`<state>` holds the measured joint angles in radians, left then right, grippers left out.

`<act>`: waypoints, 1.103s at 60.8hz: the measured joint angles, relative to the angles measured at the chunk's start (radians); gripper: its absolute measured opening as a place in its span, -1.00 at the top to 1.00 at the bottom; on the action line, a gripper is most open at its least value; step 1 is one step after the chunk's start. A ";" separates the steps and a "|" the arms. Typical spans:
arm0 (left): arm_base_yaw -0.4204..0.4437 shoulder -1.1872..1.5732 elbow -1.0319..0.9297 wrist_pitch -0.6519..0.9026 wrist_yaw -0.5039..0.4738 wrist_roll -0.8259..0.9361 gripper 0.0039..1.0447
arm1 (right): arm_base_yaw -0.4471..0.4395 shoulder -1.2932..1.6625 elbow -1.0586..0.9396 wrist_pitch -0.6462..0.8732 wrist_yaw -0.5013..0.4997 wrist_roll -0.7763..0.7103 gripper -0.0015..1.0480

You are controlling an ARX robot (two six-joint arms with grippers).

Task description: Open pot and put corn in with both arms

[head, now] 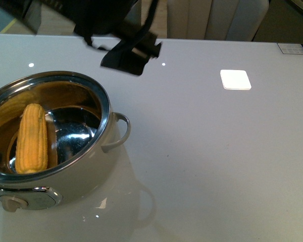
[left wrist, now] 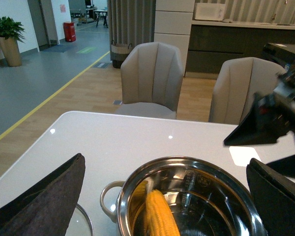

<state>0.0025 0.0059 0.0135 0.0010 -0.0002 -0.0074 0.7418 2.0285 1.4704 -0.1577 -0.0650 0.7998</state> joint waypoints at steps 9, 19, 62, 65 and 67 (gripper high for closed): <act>0.000 0.000 0.000 0.000 0.000 0.000 -0.87 | -0.095 -0.164 -0.130 0.068 -0.017 0.029 -0.83; 0.000 0.000 0.000 0.000 0.000 0.000 -0.87 | -0.219 -0.363 -0.323 0.111 -0.045 0.045 -0.83; 0.000 0.000 0.000 0.000 0.000 0.000 -0.87 | -0.761 -1.324 -0.944 -0.056 -0.238 -0.465 -0.83; 0.000 0.000 0.000 0.000 0.000 0.000 -0.87 | -0.766 -1.337 -0.947 -0.048 -0.231 -0.487 -0.82; 0.000 0.000 0.000 0.000 0.000 0.000 -0.87 | -0.756 -1.353 -0.981 0.039 -0.161 -0.530 -0.74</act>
<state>0.0025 0.0059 0.0135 0.0010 -0.0002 -0.0074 -0.0143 0.6750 0.4892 -0.1188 -0.2260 0.2695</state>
